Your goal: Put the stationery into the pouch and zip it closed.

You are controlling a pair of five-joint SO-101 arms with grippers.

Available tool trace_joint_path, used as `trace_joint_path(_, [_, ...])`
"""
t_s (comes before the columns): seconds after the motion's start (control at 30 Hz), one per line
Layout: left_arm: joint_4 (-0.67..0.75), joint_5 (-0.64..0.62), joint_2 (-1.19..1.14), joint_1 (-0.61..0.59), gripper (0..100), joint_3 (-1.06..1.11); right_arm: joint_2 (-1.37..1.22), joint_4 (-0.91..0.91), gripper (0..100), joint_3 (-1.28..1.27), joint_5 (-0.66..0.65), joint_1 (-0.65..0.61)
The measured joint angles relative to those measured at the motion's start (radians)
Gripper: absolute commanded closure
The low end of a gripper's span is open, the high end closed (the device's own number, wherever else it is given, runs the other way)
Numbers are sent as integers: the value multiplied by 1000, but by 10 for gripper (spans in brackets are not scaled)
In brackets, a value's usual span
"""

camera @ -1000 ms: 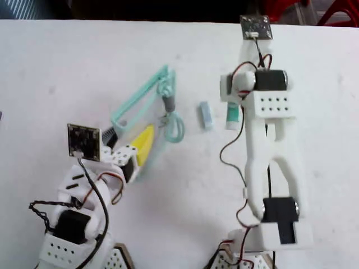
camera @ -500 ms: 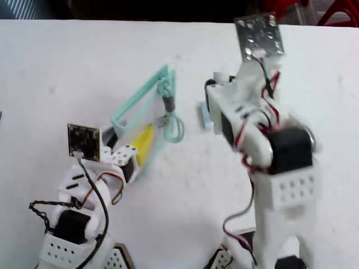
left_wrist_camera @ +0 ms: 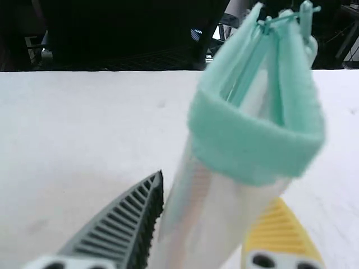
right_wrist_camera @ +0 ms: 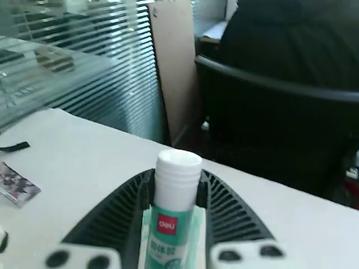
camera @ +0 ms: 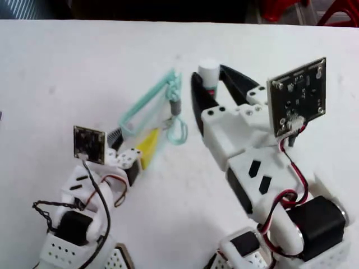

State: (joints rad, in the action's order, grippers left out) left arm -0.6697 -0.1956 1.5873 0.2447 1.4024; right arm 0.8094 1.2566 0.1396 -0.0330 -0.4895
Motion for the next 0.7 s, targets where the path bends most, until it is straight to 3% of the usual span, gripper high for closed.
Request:
trace_joint_path(0.47, [0, 31, -8, 60, 763, 11, -78, -308, 981, 2, 0, -241])
trace_joint_path(0.7, [0, 31, -8, 60, 763, 11, -249, -290, 981, -2, 0, -275])
